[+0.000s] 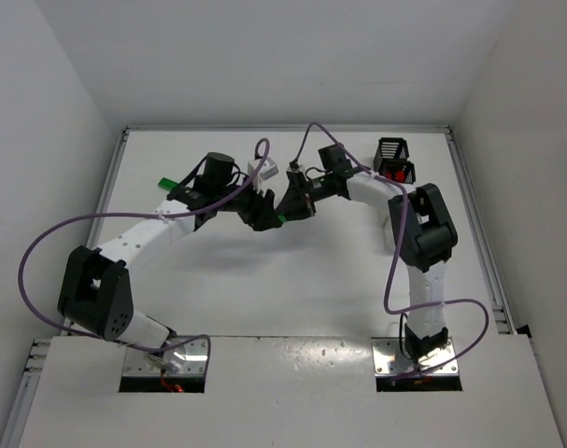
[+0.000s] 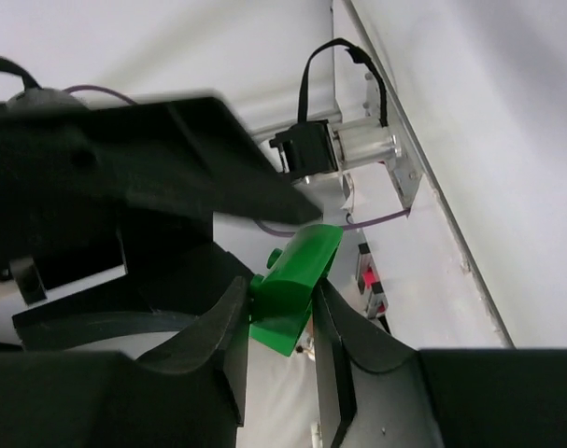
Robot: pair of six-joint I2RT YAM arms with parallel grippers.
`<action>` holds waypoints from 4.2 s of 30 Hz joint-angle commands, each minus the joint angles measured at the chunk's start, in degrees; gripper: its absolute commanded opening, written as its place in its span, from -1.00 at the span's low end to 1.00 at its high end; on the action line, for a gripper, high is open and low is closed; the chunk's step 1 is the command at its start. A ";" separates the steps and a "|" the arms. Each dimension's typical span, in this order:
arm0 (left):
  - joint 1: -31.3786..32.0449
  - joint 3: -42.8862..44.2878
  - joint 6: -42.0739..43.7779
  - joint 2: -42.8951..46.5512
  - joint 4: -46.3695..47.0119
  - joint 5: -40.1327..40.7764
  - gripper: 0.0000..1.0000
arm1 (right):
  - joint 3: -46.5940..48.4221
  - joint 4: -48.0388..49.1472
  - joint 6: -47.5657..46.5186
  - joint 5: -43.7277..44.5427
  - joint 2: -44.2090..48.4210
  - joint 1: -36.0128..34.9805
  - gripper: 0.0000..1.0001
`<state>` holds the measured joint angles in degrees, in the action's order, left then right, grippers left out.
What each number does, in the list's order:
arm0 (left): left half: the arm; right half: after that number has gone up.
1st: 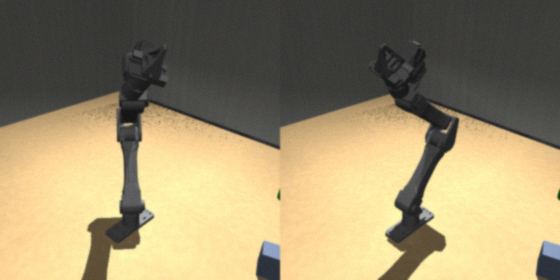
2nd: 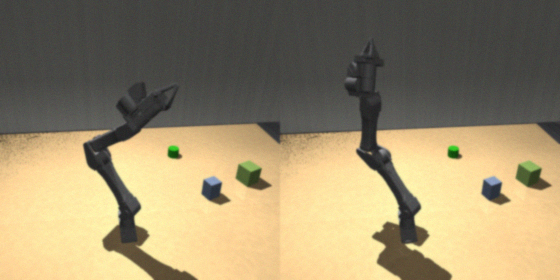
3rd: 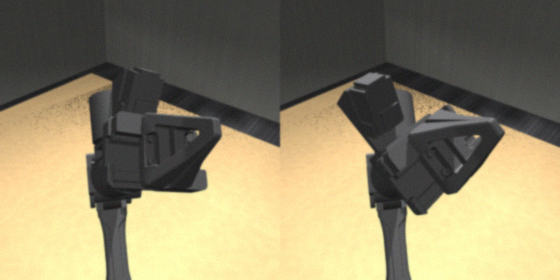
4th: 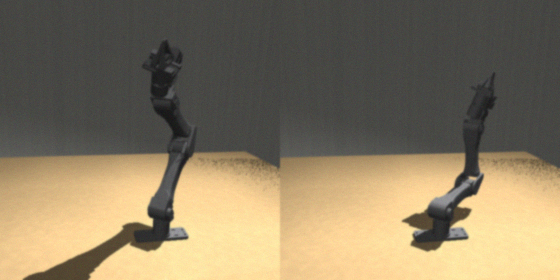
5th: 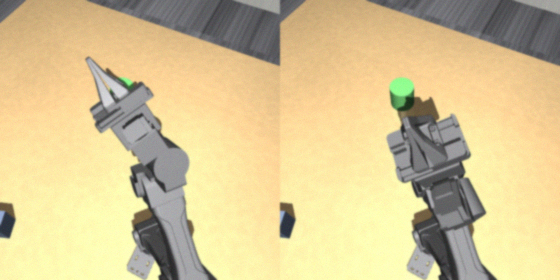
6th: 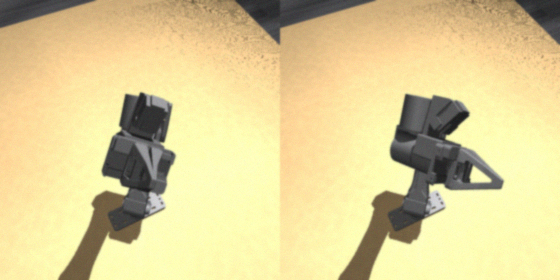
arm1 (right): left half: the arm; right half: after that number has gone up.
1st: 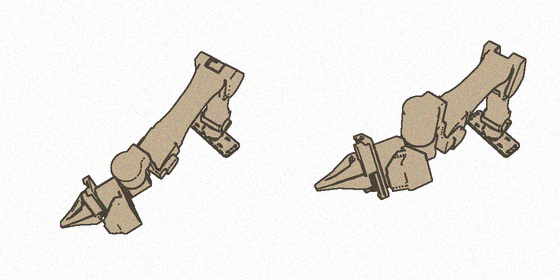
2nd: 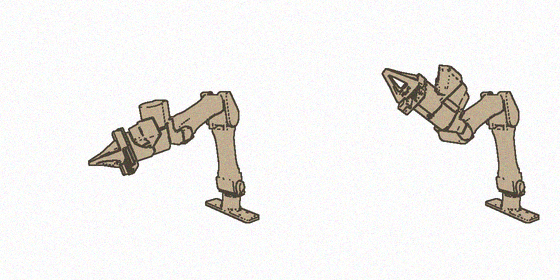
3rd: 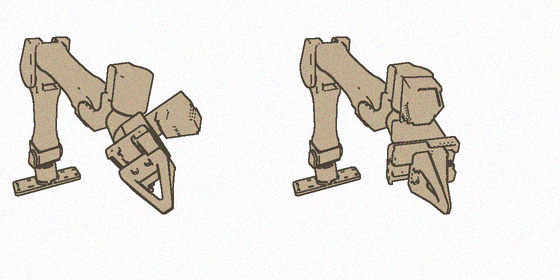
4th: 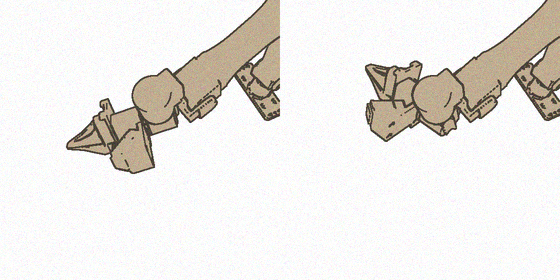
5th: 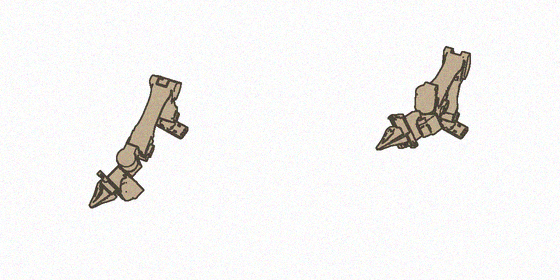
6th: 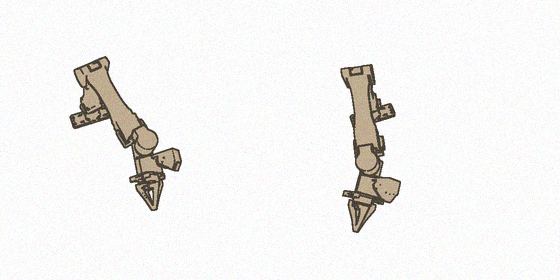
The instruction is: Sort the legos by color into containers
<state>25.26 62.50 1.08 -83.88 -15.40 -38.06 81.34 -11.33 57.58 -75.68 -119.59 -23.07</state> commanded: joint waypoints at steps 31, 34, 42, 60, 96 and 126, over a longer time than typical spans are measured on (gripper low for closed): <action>-19.72 10.44 2.09 -4.89 -12.29 26.90 0.96 | -10.33 -39.65 -64.88 76.56 35.93 26.76 -1.00; -19.72 10.45 2.08 -5.51 -12.29 29.88 0.96 | -8.48 -38.16 -64.88 78.14 32.94 26.76 -1.00; -24.54 15.36 2.08 -11.91 -11.76 42.19 0.99 | -5.23 -36.48 -63.12 80.34 27.74 27.29 -0.54; -38.18 46.92 1.03 -45.22 -15.19 36.31 -0.12 | -1.45 -37.53 -60.83 76.91 28.09 27.29 0.38; -7.94 8.50 0.06 -26.51 -7.80 10.75 -0.23 | -0.21 -40.43 -60.39 54.69 29.06 25.62 0.43; -27.63 16.16 -7.50 -25.81 -12.90 27.61 -0.30 | 24.46 -36.66 -41.60 60.12 -5.91 -12.08 0.54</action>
<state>-2.92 77.82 -4.89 -108.66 -28.21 -7.62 100.86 -49.80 9.98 -18.17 -124.14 -32.56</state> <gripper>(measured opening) 0.356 0.762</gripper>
